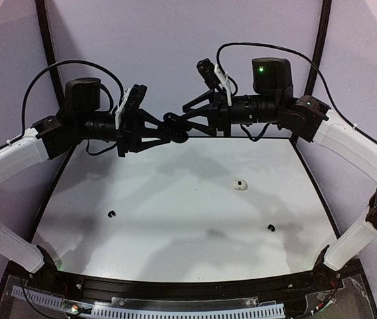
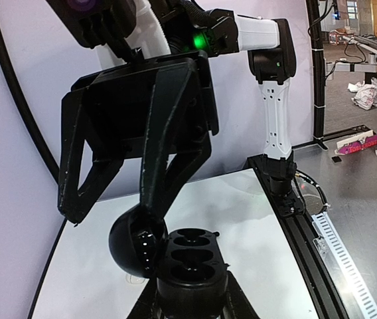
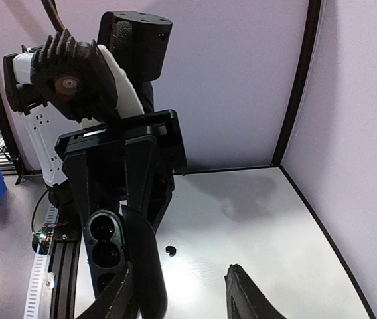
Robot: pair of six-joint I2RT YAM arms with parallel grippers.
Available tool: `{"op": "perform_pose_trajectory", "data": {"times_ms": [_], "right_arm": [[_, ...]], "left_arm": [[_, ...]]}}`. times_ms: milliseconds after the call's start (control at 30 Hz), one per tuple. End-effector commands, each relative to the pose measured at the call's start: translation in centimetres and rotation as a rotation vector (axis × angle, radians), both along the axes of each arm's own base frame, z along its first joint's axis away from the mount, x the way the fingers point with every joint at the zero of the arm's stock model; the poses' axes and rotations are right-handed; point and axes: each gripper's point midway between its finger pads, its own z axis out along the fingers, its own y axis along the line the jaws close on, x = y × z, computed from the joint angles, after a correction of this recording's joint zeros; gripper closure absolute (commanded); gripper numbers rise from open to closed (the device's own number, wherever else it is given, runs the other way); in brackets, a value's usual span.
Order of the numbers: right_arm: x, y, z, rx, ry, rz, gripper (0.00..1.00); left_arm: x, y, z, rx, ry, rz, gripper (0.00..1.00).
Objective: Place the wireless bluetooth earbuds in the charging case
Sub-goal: Open the charging case, then pass from the left arm to the right
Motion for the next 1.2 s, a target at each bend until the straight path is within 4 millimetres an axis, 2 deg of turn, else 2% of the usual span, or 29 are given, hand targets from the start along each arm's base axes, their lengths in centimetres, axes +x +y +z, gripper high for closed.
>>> {"op": "perform_pose_trajectory", "data": {"times_ms": [0,167,200,267,333,467,567,833,1167], "right_arm": [[2.5,-1.1,1.1,0.031,-0.032,-0.116,0.56],[1.1,-0.7,1.3,0.052,-0.032,-0.032,0.51],[0.7,-0.7,1.5,0.062,-0.037,-0.012,0.51],[0.2,-0.6,1.9,0.078,-0.035,0.021,0.49],[0.2,-0.4,1.6,0.072,-0.021,0.025,0.49],[1.0,0.2,-0.1,0.024,0.038,0.014,0.49],[1.3,0.2,-0.5,0.014,0.046,-0.004,0.49],[-0.2,0.1,0.2,0.040,0.037,0.065,0.48],[-0.5,-0.1,-1.8,-0.003,0.085,0.068,0.51]], "left_arm": [[-3.0,0.7,1.1,-0.014,-0.003,-0.102,0.99],[-1.7,0.3,1.2,-0.020,0.071,-0.035,0.99],[-0.8,0.2,1.2,-0.023,0.084,0.009,0.99],[0.8,-0.2,0.3,-0.010,0.186,0.092,0.99],[1.2,-0.3,-0.3,-0.004,0.236,0.113,0.99],[0.8,-0.3,0.0,-0.037,0.253,0.094,0.99],[0.5,-0.2,0.1,-0.043,0.255,0.079,0.99],[0.6,-0.3,-0.2,-0.069,0.318,0.080,0.99],[-0.2,0.5,0.9,-0.145,0.242,0.074,0.99]]}}
